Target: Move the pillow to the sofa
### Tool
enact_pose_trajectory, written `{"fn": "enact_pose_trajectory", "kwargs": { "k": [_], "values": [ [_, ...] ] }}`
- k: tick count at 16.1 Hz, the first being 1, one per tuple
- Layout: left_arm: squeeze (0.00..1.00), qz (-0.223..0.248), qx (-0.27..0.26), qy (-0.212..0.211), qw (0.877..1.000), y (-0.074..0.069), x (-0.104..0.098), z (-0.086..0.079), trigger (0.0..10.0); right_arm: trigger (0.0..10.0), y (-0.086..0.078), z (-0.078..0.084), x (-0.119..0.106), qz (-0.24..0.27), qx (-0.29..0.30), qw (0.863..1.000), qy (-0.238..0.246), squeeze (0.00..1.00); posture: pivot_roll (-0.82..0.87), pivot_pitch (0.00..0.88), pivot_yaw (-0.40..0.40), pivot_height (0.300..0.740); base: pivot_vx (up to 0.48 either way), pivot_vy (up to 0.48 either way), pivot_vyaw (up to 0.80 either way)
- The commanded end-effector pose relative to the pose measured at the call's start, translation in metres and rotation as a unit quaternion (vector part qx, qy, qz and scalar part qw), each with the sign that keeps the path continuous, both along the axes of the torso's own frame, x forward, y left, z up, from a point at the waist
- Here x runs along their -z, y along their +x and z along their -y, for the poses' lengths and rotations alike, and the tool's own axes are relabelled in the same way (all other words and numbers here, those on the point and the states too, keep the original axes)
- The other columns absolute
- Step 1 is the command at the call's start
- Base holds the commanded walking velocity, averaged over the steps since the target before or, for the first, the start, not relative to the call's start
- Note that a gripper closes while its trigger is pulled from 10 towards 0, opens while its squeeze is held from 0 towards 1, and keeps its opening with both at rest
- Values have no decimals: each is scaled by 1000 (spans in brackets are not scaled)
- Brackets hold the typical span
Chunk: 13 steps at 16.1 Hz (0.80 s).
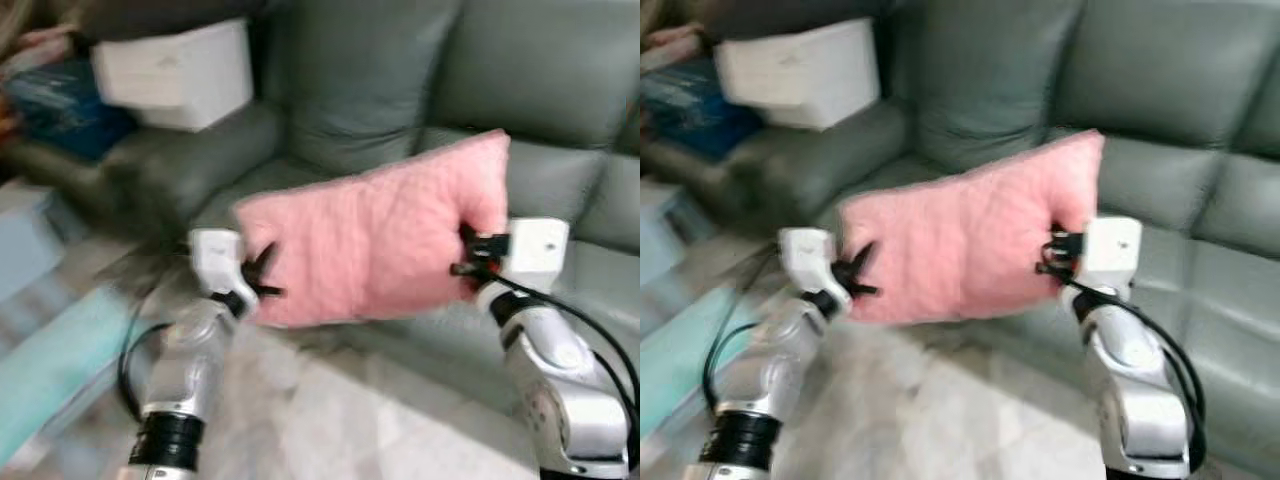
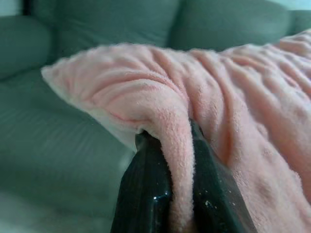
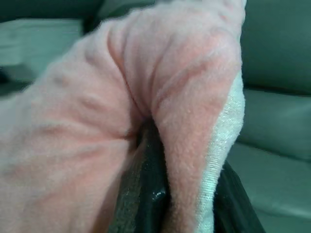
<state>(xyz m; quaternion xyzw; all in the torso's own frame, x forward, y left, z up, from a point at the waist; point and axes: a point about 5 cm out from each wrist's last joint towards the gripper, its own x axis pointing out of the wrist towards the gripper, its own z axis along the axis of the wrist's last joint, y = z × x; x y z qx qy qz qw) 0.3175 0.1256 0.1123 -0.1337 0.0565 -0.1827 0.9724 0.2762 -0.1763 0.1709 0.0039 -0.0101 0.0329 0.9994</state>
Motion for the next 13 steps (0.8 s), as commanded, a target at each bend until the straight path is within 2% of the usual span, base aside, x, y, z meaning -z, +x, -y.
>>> {"fn": "enact_pose_trajectory", "kwargs": {
  "k": [1, 10, 13],
  "values": [
    [0, 16, -15, 9, 1000, 2, -8, -14, 10000, 10000, 0, -11, -10, 22, -21, 999, 7, 0, -263, 0, 67, 740, 304, 0, -675],
    [0, 13, -11, 7, 1000, 2, -6, -12, 10000, 10000, 1, -12, -10, 24, -22, 999, 5, 0, -264, 0, 66, 740, 322, 0, -673],
    [0, 15, -10, 11, 1000, 2, -6, -12, 10000, 10000, 1, -12, -10, 25, -24, 999, 4, 0, -264, 0, 66, 740, 306, 0, 0]
  ]
}}
